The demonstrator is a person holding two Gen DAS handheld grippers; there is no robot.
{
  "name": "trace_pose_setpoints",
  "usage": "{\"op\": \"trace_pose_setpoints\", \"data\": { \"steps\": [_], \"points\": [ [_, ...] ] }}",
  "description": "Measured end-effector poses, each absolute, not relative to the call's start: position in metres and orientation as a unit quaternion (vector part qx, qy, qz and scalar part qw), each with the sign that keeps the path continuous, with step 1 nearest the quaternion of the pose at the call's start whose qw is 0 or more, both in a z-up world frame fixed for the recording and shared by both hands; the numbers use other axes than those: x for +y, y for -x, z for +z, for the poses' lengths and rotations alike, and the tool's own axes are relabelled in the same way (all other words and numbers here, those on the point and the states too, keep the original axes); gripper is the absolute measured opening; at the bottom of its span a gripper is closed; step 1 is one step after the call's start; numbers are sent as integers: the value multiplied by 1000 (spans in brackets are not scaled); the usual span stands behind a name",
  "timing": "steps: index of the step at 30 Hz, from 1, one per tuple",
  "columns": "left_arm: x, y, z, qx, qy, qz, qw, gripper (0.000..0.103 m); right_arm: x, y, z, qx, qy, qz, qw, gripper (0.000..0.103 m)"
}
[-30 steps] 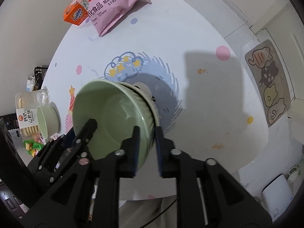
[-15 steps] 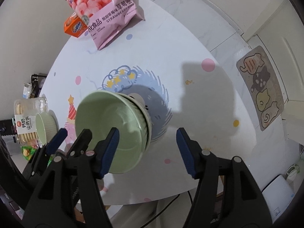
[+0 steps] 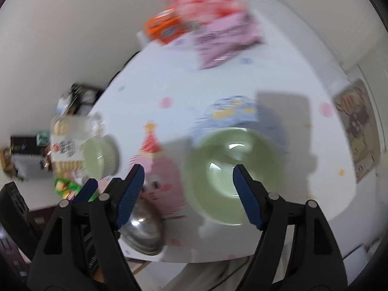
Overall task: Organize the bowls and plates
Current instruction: 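Move both open grippers to a second pale green bowl by the biscuit box, then close both grippers on the rim of the second green bowl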
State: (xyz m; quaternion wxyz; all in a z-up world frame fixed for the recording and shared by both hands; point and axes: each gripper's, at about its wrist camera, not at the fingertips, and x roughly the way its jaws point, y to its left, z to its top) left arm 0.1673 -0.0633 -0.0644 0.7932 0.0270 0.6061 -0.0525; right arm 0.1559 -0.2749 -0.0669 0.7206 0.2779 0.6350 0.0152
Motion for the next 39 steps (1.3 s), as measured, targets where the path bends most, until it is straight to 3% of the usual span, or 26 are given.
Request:
{"op": "trace_pose_setpoints", "data": {
  "steps": [15, 39],
  "points": [
    [112, -171, -88, 610, 61, 104, 783, 77, -71, -219, -81, 674, -124, 156, 711, 78],
    [147, -203, -140, 637, 123, 132, 750, 77, -41, -264, -126, 715, -96, 138, 679, 78]
  ]
}}
